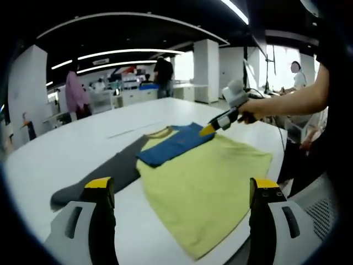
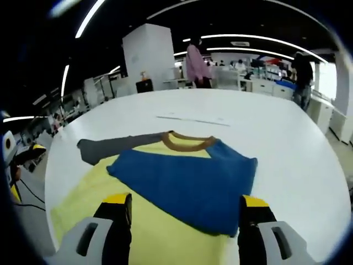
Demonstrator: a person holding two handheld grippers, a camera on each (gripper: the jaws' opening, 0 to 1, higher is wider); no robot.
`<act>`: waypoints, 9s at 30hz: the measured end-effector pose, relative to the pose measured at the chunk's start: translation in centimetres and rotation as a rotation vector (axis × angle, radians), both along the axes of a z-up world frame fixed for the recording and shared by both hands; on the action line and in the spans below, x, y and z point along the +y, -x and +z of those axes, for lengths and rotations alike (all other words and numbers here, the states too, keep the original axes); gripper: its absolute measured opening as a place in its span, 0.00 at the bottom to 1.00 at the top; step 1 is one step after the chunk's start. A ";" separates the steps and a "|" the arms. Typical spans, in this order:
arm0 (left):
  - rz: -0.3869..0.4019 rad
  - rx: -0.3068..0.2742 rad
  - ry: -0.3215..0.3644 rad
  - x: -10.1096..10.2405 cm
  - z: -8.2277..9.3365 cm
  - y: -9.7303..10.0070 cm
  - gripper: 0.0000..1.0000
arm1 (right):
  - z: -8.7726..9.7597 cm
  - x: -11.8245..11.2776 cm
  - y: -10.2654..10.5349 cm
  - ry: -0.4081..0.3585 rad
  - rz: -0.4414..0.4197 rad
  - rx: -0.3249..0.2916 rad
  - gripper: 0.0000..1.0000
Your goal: Fold the garment on the visible template until the final outline fits inside the template.
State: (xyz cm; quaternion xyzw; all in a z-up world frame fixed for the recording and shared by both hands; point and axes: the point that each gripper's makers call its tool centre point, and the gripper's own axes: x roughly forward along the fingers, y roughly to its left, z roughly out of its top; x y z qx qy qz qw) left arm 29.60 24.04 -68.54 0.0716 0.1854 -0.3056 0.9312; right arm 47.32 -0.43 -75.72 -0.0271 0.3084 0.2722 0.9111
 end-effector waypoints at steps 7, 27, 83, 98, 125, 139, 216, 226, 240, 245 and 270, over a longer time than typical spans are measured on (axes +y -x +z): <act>-0.003 0.004 -0.006 -0.1 -0.1 0.1 0.99 | -0.9 -3.0 0.4 0.050 -0.021 0.001 0.67; 0.009 0.003 -0.017 -0.1 0.3 0.3 0.99 | -3.7 -6.2 0.6 0.105 -0.105 0.008 0.21; 0.185 0.035 0.025 6.2 -0.1 -1.0 0.99 | 3.1 -3.8 4.5 -0.139 0.015 -0.048 0.85; 0.350 0.059 0.062 11.6 -1.0 -3.3 0.99 | 6.1 -1.8 7.9 -0.169 0.134 -0.082 0.99; 0.624 0.169 0.084 16.8 -6.3 -10.4 0.73 | 8.6 -0.9 10.5 -0.187 0.206 -0.148 0.99; 0.764 0.231 0.192 17.9 -8.5 -11.8 0.42 | 8.4 -1.5 10.2 -0.162 0.197 -0.152 0.99; 0.611 0.224 0.092 9.5 -8.1 -17.2 0.10 | 6.5 -1.9 9.7 -0.139 0.155 -0.112 0.96; 0.793 0.196 0.109 12.4 -7.7 -13.9 0.16 | 6.7 -1.4 9.7 -0.150 0.170 -0.118 0.96; 0.882 0.187 0.063 14.8 -9.0 -13.9 0.18 | 6.6 -1.5 9.9 -0.146 0.166 -0.114 0.96; 0.883 0.172 0.061 15.2 -9.0 -15.4 0.18 | 6.6 -1.8 9.8 -0.144 0.154 -0.112 0.96; 0.874 0.174 -0.024 14.6 -10.0 -16.5 0.11 | 7.3 -2.4 9.8 -0.141 0.159 -0.140 0.98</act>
